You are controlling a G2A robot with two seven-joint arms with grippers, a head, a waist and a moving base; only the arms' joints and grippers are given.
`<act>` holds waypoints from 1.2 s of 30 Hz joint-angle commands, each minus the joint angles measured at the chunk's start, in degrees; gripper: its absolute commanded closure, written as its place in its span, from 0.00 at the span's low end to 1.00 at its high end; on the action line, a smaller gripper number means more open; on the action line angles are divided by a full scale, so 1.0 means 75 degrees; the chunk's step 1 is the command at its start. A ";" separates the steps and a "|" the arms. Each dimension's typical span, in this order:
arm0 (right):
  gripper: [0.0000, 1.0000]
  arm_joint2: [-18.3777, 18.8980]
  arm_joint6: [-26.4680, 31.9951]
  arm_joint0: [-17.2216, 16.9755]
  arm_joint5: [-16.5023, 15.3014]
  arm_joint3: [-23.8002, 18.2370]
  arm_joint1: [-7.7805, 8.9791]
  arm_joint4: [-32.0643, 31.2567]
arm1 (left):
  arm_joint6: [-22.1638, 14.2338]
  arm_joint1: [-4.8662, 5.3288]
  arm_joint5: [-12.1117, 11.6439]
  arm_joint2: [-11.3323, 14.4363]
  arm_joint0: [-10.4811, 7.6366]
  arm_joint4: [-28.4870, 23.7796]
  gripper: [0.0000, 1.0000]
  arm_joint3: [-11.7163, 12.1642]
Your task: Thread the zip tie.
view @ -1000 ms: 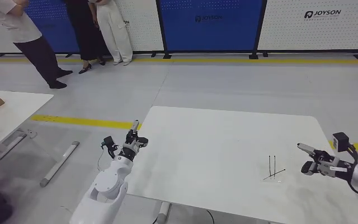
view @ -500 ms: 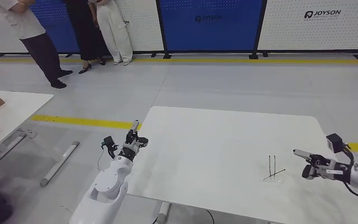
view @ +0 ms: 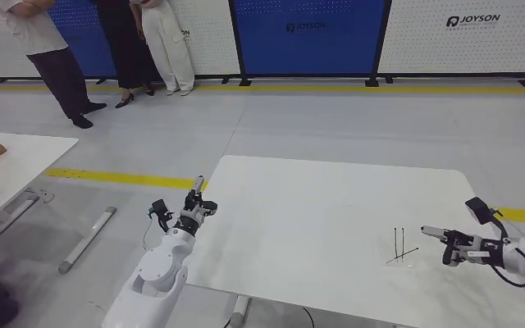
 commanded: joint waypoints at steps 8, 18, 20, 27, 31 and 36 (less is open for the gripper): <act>0.00 -0.0533 0.0000 -0.0045 -0.1257 -0.0105 0.0082 -0.0173 | 0.0000 0.0000 0.0000 0.0000 0.0000 0.0000 0.00 0.0000; 0.00 -0.1236 0.0000 0.0385 -0.2350 0.0322 0.0275 0.0156 | 0.0000 0.0000 0.0000 0.0000 0.0000 0.0000 0.00 0.0000; 0.00 -0.1236 0.0000 0.0385 -0.2350 0.0322 0.0275 0.0156 | 0.0000 0.0000 0.0000 0.0000 0.0000 0.0000 0.00 0.0000; 0.00 -0.1269 -0.0115 0.0377 -0.2198 0.0469 0.0256 0.0368 | 0.0000 0.0000 0.0000 0.0000 0.0000 0.0000 0.00 0.0000; 0.00 -0.1440 -0.0187 0.0564 -0.1984 0.0684 0.0247 0.0259 | 0.0000 0.0000 0.0000 0.0000 0.0000 0.0000 0.00 0.0000; 0.00 -0.1637 -0.0092 0.0825 -0.2024 0.1123 0.0227 0.0380 | 0.0000 0.0000 0.0000 0.0000 0.0000 0.0000 0.00 0.0000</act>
